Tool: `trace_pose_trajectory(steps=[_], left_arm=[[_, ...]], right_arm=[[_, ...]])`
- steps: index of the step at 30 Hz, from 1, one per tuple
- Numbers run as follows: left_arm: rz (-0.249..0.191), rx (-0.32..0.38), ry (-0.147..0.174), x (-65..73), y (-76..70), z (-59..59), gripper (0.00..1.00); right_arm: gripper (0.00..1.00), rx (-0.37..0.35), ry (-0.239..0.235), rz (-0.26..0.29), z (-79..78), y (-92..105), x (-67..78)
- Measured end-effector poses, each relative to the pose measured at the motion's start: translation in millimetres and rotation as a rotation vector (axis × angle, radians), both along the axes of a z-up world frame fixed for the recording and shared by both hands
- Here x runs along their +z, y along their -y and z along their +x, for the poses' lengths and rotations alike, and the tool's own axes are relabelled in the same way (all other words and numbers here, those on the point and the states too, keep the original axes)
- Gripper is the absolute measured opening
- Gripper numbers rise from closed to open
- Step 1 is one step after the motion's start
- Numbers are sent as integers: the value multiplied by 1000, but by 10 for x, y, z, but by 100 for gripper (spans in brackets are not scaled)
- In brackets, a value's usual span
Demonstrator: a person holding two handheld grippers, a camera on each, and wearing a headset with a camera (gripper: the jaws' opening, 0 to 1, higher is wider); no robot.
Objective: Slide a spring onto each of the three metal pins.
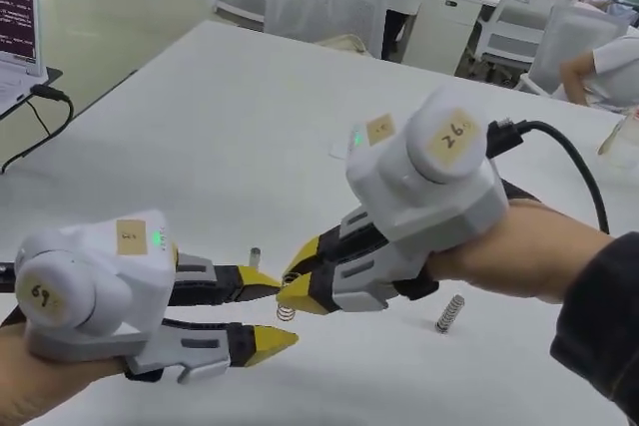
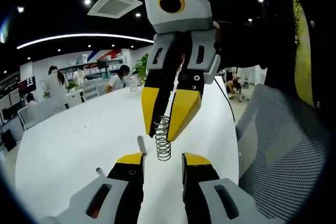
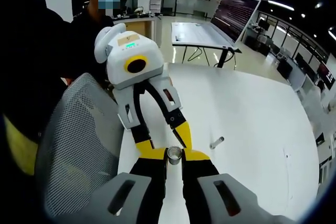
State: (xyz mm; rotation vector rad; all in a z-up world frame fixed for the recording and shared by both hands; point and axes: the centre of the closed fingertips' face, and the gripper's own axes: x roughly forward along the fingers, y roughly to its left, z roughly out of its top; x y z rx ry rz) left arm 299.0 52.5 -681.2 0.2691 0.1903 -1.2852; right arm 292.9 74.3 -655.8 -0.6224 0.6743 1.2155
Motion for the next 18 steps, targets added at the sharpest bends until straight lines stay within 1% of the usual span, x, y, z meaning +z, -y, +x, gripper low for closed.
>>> trace_pose_trajectory(steps=[4,5,9,11,14,16,18], left_arm=[[-5,22,-14,-10,-39,16,31],[-8,29,-22,-14,-57,23,32],[-11,49,-30,-23,-104,44,36],[-18,59,-38,-21,-125,49,40],[-22,76,-42,-18,-155,59,46],[-30,89,-53,-13,-173,65,52],[-28,95,-53,-15,-191,64,55]], right_arm=[[7,-4,3,2,21,9,11],[7,-6,5,3,29,12,14],[7,-9,9,4,41,13,21],[7,-11,10,6,51,13,25],[7,-15,13,7,63,17,28],[7,-18,16,8,74,22,31],[7,-20,17,9,77,23,35]])
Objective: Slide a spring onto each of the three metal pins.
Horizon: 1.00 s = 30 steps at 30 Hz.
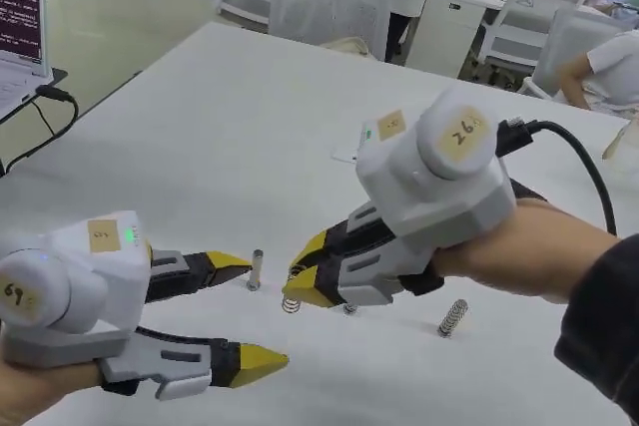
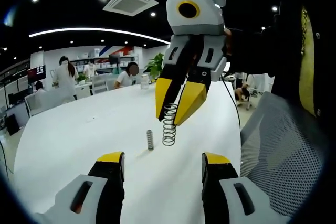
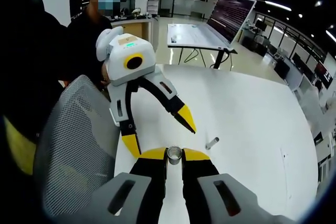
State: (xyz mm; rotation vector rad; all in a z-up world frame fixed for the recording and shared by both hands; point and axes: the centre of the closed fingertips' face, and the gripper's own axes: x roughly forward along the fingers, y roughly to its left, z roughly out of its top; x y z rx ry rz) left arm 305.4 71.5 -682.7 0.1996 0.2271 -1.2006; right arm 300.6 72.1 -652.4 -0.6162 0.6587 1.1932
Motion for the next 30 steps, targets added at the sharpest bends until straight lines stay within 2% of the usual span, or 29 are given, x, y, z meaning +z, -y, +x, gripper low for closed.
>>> trace_pose_trajectory(steps=[14,22,30], left_arm=[[-13,64,-27,-51,-125,34,78],[-9,99,-25,-107,-204,74,83],[3,113,-34,-213,-264,70,84]], right_arm=[[7,-9,7,2,52,5,-2],[7,-18,12,4,105,13,-12],[7,-37,18,18,206,28,10]])
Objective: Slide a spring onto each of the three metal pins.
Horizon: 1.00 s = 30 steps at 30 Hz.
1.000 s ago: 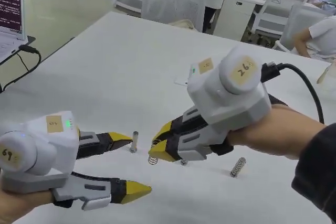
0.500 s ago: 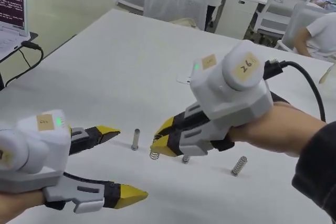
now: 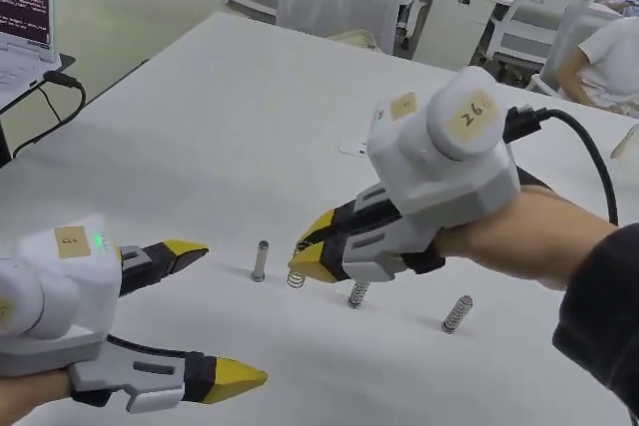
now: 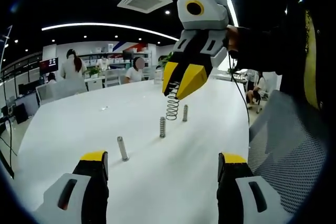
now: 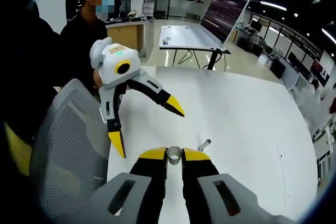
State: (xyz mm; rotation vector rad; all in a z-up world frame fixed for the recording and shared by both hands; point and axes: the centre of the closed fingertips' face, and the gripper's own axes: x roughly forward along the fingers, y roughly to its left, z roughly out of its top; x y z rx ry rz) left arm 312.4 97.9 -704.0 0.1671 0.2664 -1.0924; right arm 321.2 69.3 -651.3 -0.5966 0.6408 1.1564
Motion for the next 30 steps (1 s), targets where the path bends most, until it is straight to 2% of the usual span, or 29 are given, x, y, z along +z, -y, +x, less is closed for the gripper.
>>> trace_pose_trajectory(steps=[16,26,30], left_arm=[[14,13,-9,-83,-50,-10,82],[16,14,-11,-80,-66,-18,80],[14,16,-13,-82,-73,-22,79]], right_arm=[[7,-15,-6,7,295,-54,9],[7,-24,-18,10,538,-108,-20],[7,-31,-22,9,669,-137,-73]])
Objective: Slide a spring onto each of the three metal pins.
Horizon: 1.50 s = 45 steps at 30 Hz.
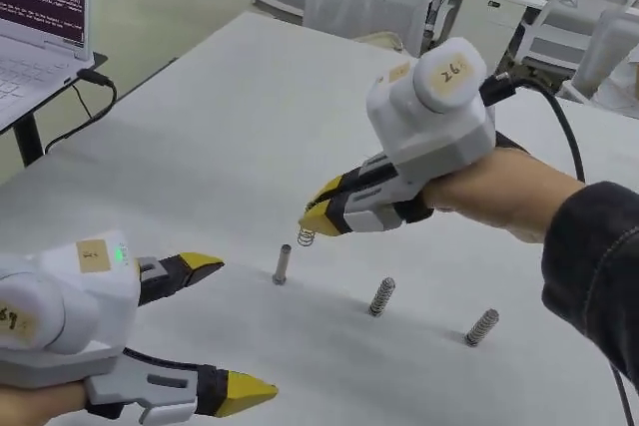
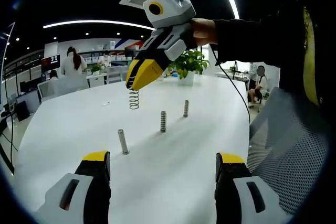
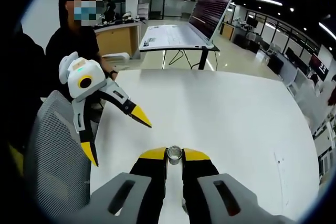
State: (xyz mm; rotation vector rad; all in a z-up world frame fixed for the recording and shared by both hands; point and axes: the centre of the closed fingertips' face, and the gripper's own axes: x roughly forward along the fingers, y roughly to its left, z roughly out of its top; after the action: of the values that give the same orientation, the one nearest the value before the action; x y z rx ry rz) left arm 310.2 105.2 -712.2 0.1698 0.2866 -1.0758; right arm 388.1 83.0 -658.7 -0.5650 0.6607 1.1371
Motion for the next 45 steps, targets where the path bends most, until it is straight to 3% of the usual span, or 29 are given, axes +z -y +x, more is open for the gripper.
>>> trace_pose_trajectory(steps=[13,27,45], left_arm=[[2,11,-4,-11,-51,2,77],[1,16,-8,-22,-69,4,76],[4,18,-18,-62,-92,26,73]], right_arm=[[7,-31,-16,16,136,-111,-119],[7,-73,-45,18,247,-79,-344],[7,-74,-68,10,264,-89,-446]])
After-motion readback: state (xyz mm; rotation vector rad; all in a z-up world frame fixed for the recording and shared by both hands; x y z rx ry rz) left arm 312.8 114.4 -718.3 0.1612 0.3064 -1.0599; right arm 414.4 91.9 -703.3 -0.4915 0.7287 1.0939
